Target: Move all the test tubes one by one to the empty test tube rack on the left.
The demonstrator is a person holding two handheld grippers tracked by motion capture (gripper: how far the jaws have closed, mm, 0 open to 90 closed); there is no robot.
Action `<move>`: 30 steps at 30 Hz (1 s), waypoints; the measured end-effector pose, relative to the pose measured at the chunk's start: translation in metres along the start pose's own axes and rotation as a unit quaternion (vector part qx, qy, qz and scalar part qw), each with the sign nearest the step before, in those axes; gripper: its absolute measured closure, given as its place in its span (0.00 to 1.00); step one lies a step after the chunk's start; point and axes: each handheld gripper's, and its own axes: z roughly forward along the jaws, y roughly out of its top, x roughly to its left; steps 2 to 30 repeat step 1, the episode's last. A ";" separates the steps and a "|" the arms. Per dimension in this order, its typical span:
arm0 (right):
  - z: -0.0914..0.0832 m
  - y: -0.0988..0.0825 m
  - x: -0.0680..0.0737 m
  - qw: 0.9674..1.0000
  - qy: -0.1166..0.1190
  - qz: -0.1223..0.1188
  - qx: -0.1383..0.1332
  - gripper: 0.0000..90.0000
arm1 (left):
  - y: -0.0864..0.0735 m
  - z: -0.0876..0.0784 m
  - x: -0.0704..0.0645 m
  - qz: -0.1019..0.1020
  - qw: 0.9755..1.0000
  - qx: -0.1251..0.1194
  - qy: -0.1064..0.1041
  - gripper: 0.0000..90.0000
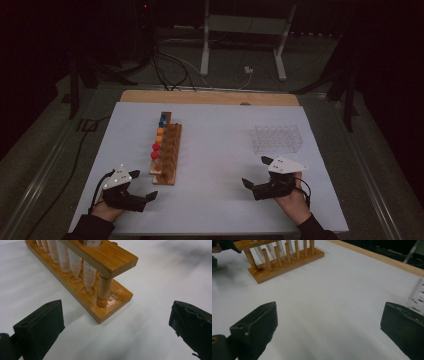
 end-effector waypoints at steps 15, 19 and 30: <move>0.000 0.000 0.000 1.000 0.000 0.000 0.000 0.01 | 0.000 0.000 0.000 0.000 1.000 0.001 0.000 0.01; 0.000 0.000 0.000 1.000 0.000 0.000 0.000 0.01 | 0.000 0.000 0.000 0.000 1.000 0.001 0.000 0.01; 0.000 0.000 0.000 1.000 0.000 0.000 0.000 0.01 | 0.000 0.000 0.000 0.000 1.000 0.001 0.000 0.01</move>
